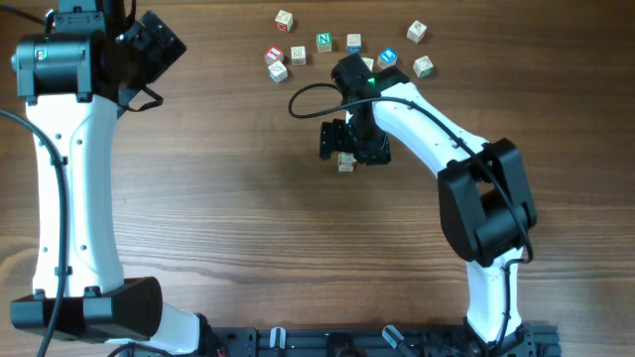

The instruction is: Form a tower

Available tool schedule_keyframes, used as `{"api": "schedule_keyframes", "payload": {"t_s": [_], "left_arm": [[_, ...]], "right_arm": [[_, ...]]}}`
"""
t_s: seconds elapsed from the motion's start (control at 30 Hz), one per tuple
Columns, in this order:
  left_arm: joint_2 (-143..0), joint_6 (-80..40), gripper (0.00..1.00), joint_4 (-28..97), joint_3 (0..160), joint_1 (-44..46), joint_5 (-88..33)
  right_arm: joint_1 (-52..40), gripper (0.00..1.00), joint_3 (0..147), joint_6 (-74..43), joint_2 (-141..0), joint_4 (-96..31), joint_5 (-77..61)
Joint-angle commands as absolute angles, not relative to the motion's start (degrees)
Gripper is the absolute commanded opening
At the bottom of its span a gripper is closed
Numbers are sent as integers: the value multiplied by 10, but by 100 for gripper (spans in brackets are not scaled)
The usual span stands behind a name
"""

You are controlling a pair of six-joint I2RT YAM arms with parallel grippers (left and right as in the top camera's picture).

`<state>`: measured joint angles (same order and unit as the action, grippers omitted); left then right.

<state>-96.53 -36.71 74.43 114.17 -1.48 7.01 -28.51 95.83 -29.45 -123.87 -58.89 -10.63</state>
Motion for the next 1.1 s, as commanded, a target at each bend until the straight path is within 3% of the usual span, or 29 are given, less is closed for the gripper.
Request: {"api": "schedule_keyframes", "payload": {"t_s": [0.0,0.37,0.8,1.0,1.07], "left_arm": [[-964,-362,100,744,1142,-18,75],[-964,-362,100,744,1142,-18,75],[-964,-362,100,744,1142,-18,75],[-964,-362,100,744,1142,-18,76],[-964,-362,100,744,1142,-18,75]], "right_arm": [[-302,92,966,-302,-1245,-584,-60],[-309,89,966,-308,-1257,-564,-49],[-316,74,966,-317,-1272,-562,-50],[-316,76,995,-317,-1272,-584,-51],[-316,80,1029,-316,-1272,-611,-49]]}}
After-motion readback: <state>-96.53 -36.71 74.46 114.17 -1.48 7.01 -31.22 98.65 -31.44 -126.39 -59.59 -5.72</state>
